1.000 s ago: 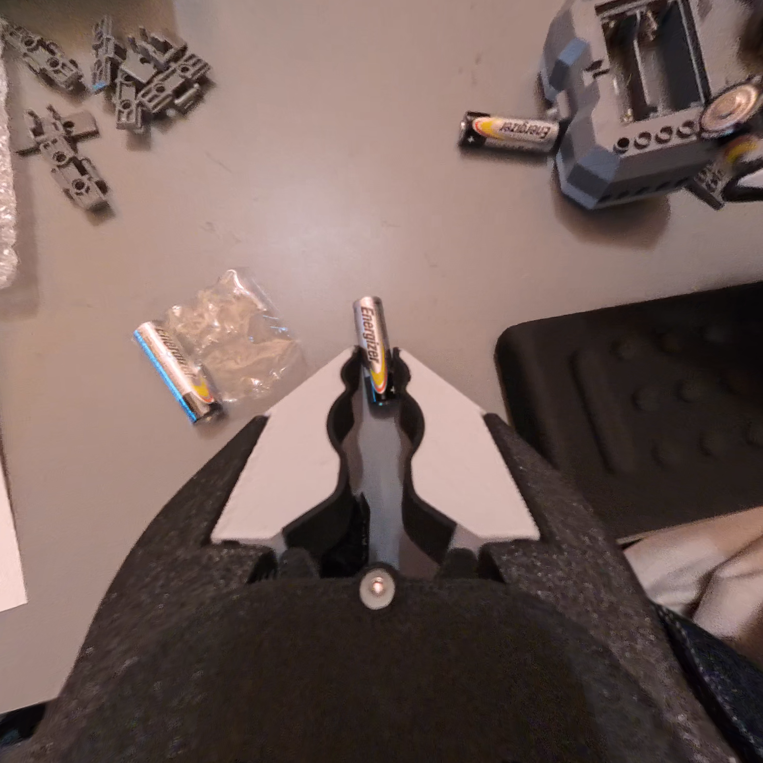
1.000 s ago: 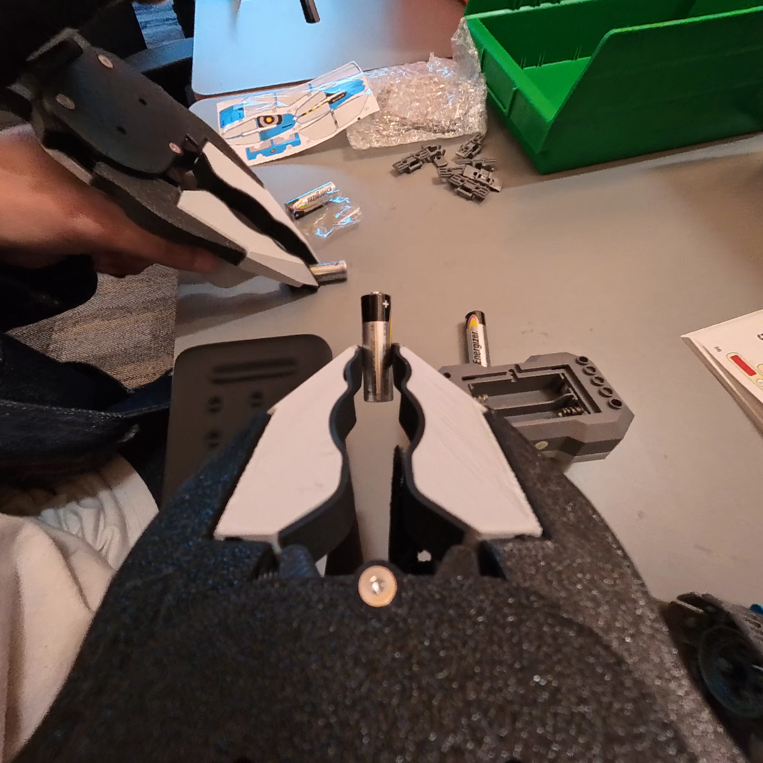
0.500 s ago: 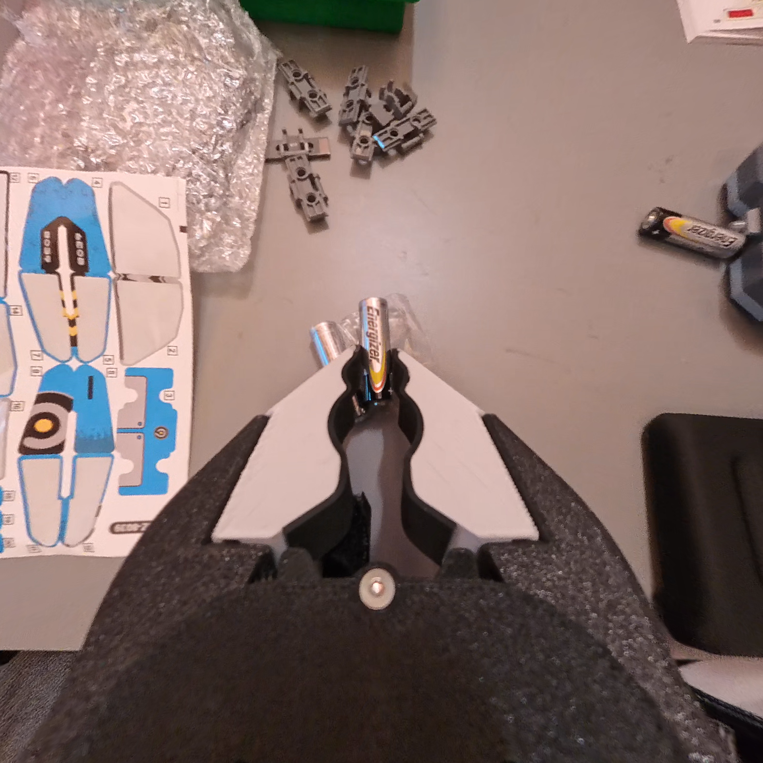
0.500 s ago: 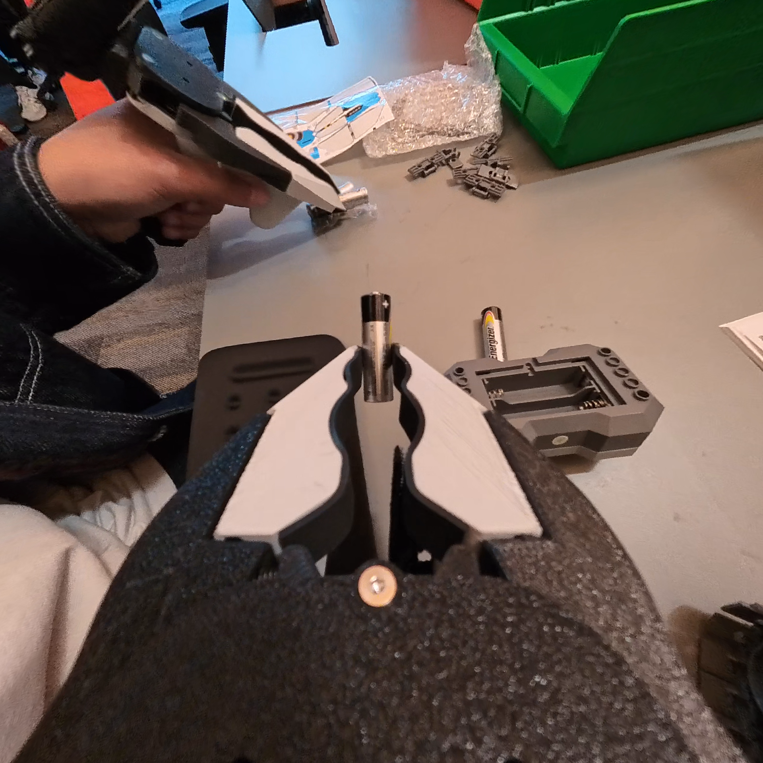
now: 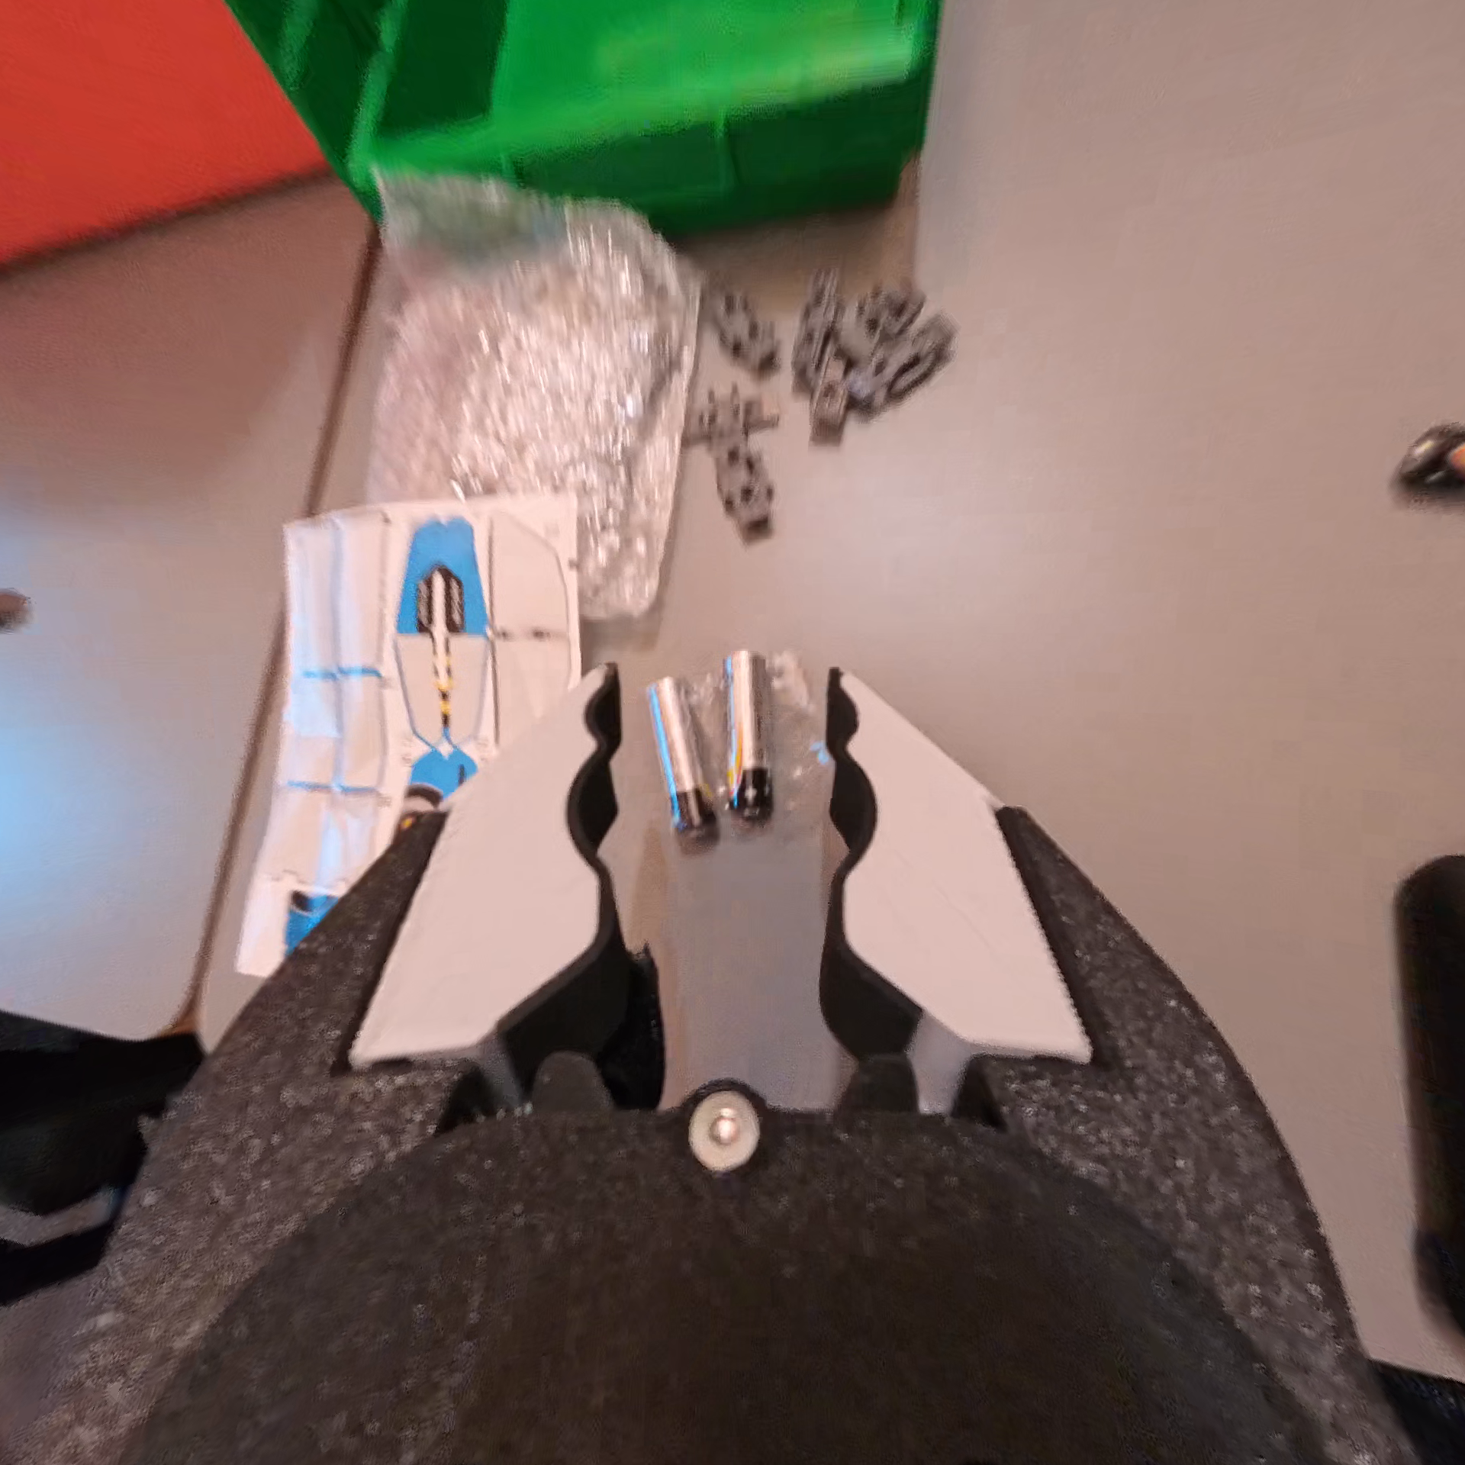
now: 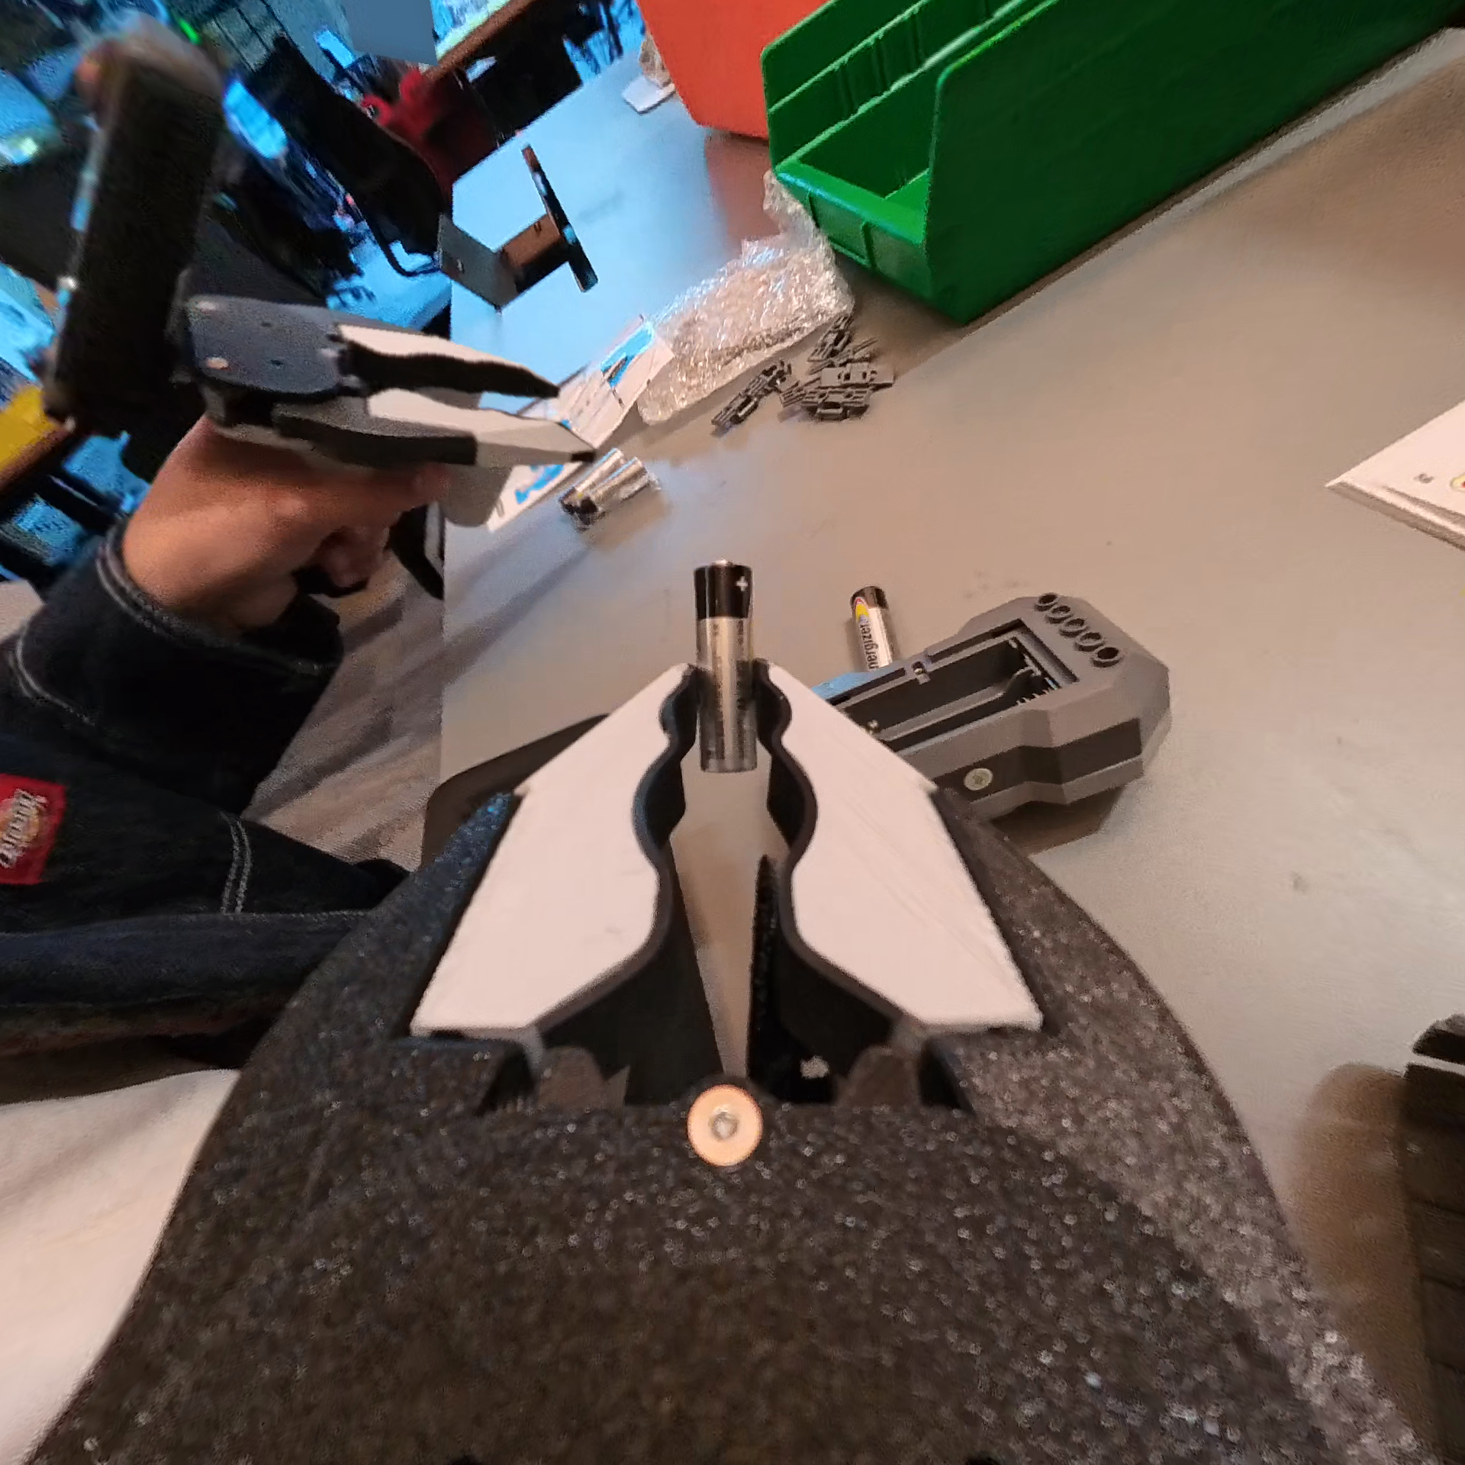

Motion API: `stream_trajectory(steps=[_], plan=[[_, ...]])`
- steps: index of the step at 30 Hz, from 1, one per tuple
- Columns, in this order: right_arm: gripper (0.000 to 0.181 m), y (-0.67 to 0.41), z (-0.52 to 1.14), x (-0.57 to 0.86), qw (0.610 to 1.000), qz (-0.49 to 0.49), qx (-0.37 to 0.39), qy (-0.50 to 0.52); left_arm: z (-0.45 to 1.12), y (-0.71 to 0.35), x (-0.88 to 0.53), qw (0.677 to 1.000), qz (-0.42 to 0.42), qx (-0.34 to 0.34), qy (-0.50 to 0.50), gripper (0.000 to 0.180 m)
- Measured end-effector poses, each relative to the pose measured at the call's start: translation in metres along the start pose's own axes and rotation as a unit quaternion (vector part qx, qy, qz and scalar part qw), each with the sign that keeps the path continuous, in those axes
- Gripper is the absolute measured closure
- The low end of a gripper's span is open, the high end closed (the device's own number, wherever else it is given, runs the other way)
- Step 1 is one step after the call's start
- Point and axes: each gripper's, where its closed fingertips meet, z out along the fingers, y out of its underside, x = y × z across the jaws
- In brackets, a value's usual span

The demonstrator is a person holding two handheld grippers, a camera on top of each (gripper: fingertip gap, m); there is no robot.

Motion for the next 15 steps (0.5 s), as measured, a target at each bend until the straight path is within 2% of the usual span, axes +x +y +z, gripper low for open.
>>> stream_trajectory(steps=[2, 4, 6, 7, 9, 13, 14, 15], plan=[[0.168, -0.003, -0.004, 0.005, 1.0, 0.011, 0.011, 0.002, -0.013, -0.027, 0.028, 0.998, 0.019, 0.048, 0.031, 0.131], [0.168, -0.004, -0.006, 0.012, 1.0, 0.002, 0.01, 0.02, -0.022, -0.042, 0.097, 0.98, 0.027, 0.066, 0.185, 0.132], [0.168, -0.003, -0.006, 0.016, 0.999, -0.006, 0.007, 0.035, -0.046, -0.049, 0.173, 0.923, 0.042, 0.082, 0.374, 0.131], [0.168, -0.005, -0.006, 0.014, 0.999, -0.009, 0.012, 0.033, -0.056, -0.053, 0.195, 0.897, 0.042, 0.094, 0.431, 0.131], [0.168, -0.006, -0.006, 0.014, 0.999, -0.029, 0.013, 0.042, -0.062, -0.065, 0.215, 0.863, 0.009, 0.11, 0.493, 0.137], [0.168, -0.01, -0.007, 0.009, 0.991, -0.11, 0.014, 0.073, -0.068, -0.09, 0.224, 0.784, -0.1, 0.086, 0.607, 0.14], [0.168, -0.01, -0.006, 0.008, 0.988, -0.134, 0.01, 0.081, -0.068, -0.094, 0.225, 0.77, -0.112, 0.086, 0.623, 0.141], [0.168, -0.009, -0.005, 0.008, 0.983, -0.158, 0.007, 0.095, -0.065, -0.094, 0.228, 0.768, -0.109, 0.081, 0.626, 0.15]])
